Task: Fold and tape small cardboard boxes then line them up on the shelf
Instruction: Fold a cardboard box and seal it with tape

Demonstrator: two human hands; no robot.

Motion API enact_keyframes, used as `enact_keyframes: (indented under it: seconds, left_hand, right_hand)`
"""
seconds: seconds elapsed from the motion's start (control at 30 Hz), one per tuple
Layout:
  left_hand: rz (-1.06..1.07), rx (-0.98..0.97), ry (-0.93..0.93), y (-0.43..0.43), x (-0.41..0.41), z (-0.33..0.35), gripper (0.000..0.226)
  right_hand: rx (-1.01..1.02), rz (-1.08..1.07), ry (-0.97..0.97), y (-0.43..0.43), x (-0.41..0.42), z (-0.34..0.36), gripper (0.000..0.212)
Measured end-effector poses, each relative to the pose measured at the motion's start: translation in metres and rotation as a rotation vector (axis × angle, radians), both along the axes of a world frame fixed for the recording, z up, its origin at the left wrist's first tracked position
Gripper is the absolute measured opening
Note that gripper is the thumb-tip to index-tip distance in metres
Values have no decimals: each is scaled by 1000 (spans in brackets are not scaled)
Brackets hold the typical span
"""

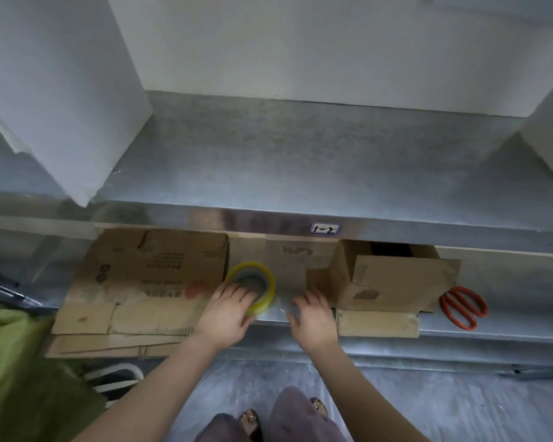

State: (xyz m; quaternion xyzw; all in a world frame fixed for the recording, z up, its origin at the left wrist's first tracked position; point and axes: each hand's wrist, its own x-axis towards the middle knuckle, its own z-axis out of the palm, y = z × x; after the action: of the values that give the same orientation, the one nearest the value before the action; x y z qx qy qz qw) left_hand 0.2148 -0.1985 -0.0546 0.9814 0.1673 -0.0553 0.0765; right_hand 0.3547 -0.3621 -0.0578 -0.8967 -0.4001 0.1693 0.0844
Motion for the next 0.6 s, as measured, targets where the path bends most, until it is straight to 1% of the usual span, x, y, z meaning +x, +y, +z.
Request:
enact_keyframes:
  seconds: [0.07,0.17,0.33,0.43,0.57,0.6]
  left_hand:
    - [9,-12,-6,4,2,-2,46]
    - [23,-43,-22,9,3,-3,41]
    - [-45,-69,-93,11,1,3,31]
    - [-74,-93,-119,19,-6,11,33]
    - [-86,-191,-153,26,-16,28,33]
    - [-81,-221,-171,26,-17,34,33]
  right_hand:
    - [16,-8,-15,1,1,-2,31]
    - [65,-40,-1,1,3,-2,23]
    - [82,-38,40,4,-5,1,15]
    - [91,-32,64,4,-13,7,10]
    - [252,-125,94,1,-14,25,7]
    - [285,-133,87,1,-12,32,11]
